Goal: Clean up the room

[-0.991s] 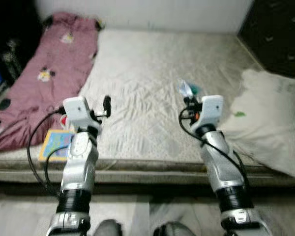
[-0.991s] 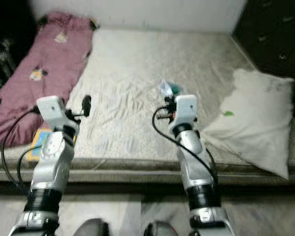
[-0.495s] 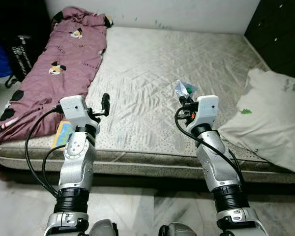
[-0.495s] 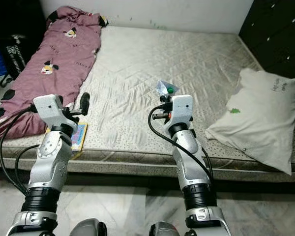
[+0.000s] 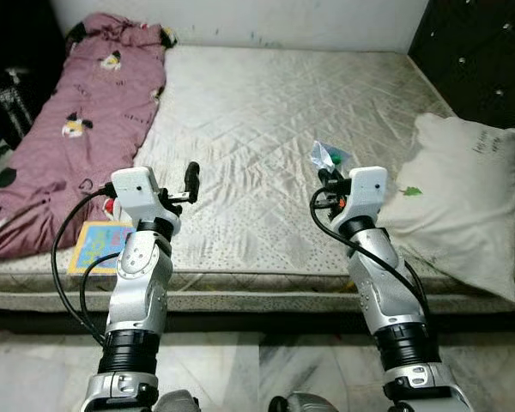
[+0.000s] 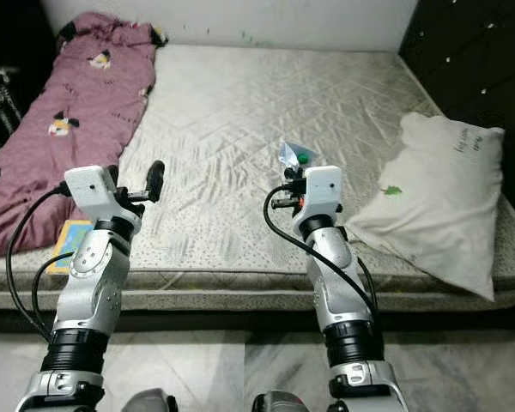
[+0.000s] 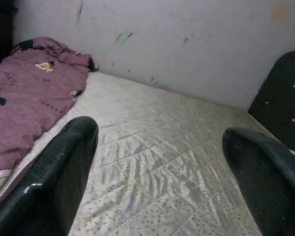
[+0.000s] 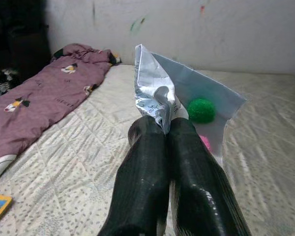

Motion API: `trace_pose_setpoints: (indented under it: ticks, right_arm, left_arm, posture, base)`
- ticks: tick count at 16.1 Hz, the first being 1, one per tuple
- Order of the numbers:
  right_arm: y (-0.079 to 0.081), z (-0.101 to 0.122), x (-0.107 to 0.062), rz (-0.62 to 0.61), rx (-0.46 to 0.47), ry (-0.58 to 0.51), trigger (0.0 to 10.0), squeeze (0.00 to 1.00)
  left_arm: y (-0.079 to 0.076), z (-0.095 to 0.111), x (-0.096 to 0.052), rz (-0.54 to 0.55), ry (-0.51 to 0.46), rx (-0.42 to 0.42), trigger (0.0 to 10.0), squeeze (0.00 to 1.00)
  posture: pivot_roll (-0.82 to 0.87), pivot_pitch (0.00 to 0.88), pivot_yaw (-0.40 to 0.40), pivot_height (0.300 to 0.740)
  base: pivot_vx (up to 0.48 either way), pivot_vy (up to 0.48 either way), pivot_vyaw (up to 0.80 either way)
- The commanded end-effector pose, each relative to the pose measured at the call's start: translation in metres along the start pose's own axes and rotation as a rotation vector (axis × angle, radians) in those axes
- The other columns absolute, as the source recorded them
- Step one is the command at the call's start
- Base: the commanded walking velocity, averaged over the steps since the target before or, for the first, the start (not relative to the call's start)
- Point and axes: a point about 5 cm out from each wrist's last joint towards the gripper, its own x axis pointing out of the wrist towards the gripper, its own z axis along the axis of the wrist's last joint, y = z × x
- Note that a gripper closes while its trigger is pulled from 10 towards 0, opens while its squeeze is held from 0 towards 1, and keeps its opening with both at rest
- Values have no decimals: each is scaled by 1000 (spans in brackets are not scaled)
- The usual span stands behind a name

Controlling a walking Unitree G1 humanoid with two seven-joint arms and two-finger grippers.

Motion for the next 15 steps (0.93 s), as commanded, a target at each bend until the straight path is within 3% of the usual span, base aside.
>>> trace_pose_setpoints:
  ticks: [1,11,15]
  right_arm:
    - [2,3,2,11,-1,-5,10000,0]
    - [-1,3,4,-18,8,-8,10000,0]
    - [-3,3,4,-24,10,-8,10000,0]
  left_arm:
    - [1,3,0,-5,-13,6,10000,0]
    - [2,3,0,-7,-8,6,10000,0]
    - [6,1,0,60,3,4,10000,0]
  posture:
    - [4,10,-34,740]
    - [6,27,-31,740]
    - [7,28,-31,740]
  base:
    - [330,0,0]
    - [338,0,0]
    - [153,0,0]
